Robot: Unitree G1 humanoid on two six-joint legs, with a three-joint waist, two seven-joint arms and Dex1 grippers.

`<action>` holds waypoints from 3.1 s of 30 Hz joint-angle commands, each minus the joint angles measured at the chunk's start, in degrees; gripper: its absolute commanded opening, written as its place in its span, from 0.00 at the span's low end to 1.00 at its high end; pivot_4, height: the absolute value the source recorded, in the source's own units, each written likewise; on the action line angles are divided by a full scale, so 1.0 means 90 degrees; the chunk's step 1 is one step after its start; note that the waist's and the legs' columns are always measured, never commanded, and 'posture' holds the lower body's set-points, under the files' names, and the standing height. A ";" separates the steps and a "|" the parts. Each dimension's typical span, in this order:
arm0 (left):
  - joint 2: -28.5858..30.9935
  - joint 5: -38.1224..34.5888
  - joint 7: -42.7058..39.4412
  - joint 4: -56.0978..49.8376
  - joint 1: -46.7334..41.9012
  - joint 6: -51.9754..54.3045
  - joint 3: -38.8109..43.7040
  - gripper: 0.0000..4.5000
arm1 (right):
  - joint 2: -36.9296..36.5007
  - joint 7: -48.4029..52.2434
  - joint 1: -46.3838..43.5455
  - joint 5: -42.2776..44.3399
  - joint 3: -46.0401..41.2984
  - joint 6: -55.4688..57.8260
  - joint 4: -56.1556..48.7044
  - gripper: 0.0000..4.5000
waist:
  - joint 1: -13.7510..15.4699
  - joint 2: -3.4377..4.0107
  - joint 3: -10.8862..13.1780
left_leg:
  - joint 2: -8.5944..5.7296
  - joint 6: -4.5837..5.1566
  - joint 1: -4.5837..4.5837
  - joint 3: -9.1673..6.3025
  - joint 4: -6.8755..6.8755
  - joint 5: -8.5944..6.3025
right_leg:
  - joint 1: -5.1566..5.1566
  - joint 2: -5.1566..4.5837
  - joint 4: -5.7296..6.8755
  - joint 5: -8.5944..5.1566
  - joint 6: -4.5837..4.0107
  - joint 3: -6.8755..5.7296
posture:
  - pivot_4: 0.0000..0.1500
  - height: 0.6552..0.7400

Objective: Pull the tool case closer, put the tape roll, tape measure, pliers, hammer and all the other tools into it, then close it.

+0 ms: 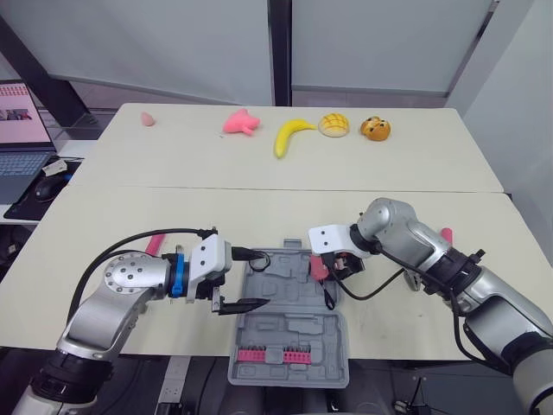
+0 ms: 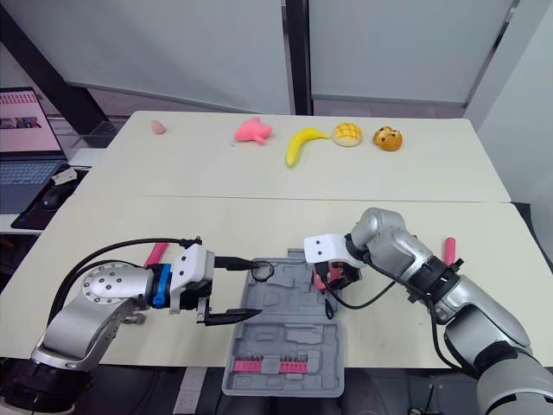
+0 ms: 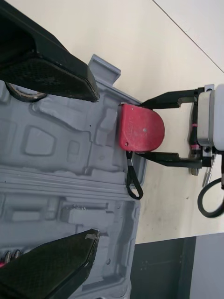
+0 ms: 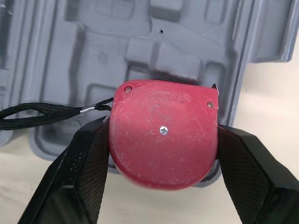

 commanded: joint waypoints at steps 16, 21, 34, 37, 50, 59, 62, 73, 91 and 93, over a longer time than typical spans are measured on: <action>0.0040 -0.0080 -0.0103 -0.0086 0.0084 -0.0190 0.0074 1.00 | 0.0329 -0.0207 -0.0100 -0.0112 -0.0346 -0.0104 0.0009 0.69 | -0.0055 0.0000 0.0000 | 0.0000 0.0000 0.0000 0.0000 0.0000 0.0000 | 0.0000 0.0000 0.0001 0.0000 -0.0001 0.0001 | 1.00 0.96; 0.0009 -0.0054 -0.0132 -0.0042 0.0031 -0.0198 0.0024 1.00 | 0.0360 -0.0180 -0.0096 -0.0124 -0.0414 -0.0062 -0.0063 0.69 | -0.0060 0.0000 0.0000 | 0.0000 0.0000 0.0000 0.0000 0.0000 0.0000 | 0.0000 0.0000 0.0001 0.0000 -0.0001 0.0000 | 1.00 0.96; -0.0043 -0.0098 -0.0128 -0.0058 -0.0072 -0.0092 0.0021 1.00 | 0.0275 -0.0039 0.0000 0.0161 -0.0751 0.0214 -0.0588 1.00 | -0.0068 0.0000 0.0000 | 0.0000 0.0000 0.0000 -0.0001 0.0000 0.0000 | 0.0000 0.0000 0.0002 0.0001 -0.0001 0.0001 | 1.00 0.96; -0.0039 -0.0116 -0.0131 -0.0026 -0.0094 -0.0093 0.0059 1.00 | 0.0184 0.0119 0.0113 0.0543 -0.1058 0.0293 -0.0947 1.00 | -0.0067 0.0000 0.0000 | 0.0000 0.0000 0.0000 -0.0001 0.0001 0.0000 | 0.0000 0.0000 0.0002 0.0001 -0.0001 0.0000 | 1.00 0.96; -0.0026 -0.0137 -0.0197 0.0162 -0.0281 -0.0057 0.0050 1.00 | -0.0170 -0.0234 0.1136 0.1189 -0.1708 -0.0433 -0.1412 0.53 | -0.0087 0.0000 -0.0001 | 0.0001 0.0001 0.0006 0.0000 0.0003 0.0000 | 0.0005 0.0001 0.0006 0.0001 -0.0001 0.0002 | 1.00 0.96; -0.0017 -0.0148 -0.0209 0.0130 -0.0280 -0.0051 0.0052 1.00 | -0.0037 -0.0879 0.1381 0.1215 -0.1860 -0.1349 -0.0738 0.44 | -0.0075 -0.0001 -0.0001 | 0.0000 0.0000 0.0005 0.0000 0.0004 0.0000 | 0.0007 0.0000 0.0004 0.0001 -0.0001 0.0001 | 1.00 0.96; -0.0020 -0.0149 -0.0218 0.0139 -0.0329 -0.0037 0.0039 1.00 | 0.0106 -0.1010 0.1530 0.1393 -0.2042 -0.1775 -0.0377 0.44 | -0.0075 -0.0001 -0.0001 | 0.0000 0.0000 0.0006 0.0000 0.0004 0.0000 | 0.0010 0.0000 0.0004 0.0001 -0.0001 0.0001 | 1.00 0.96; -0.0004 -0.0165 -0.0342 0.0178 -0.0470 0.0056 0.0008 1.00 | 0.0256 -0.1286 0.1893 0.1411 -0.2253 -0.2032 0.0316 0.44 | -0.0075 -0.0001 -0.0001 | 0.0000 0.0000 0.0008 0.0000 0.0005 0.0000 | 0.0012 0.0001 0.0004 0.0001 -0.0001 0.0002 | 1.00 0.96; 0.0088 -0.0282 -0.0469 0.0555 -0.0292 -0.0167 0.0456 1.00 | 0.0626 -0.1582 0.2056 0.1454 -0.2436 -0.2024 0.0832 0.44 | -0.0075 -0.0008 -0.0010 | 0.0001 0.0002 0.0116 0.0003 0.0001 0.0000 | 0.0114 0.0003 0.0001 0.0000 0.0001 0.0008 | 1.00 0.96; 0.0080 -0.0370 -0.0415 0.0703 -0.0236 -0.0205 0.0675 1.00 | 0.0645 -0.1737 0.2177 0.1612 -0.2677 -0.2055 0.0434 0.44 | -0.0073 -0.0006 -0.0009 | 0.0003 0.0002 0.0114 0.0001 0.0000 0.0001 | 0.0110 0.0006 0.0002 0.0000 -0.0001 0.0007 | 1.00 0.96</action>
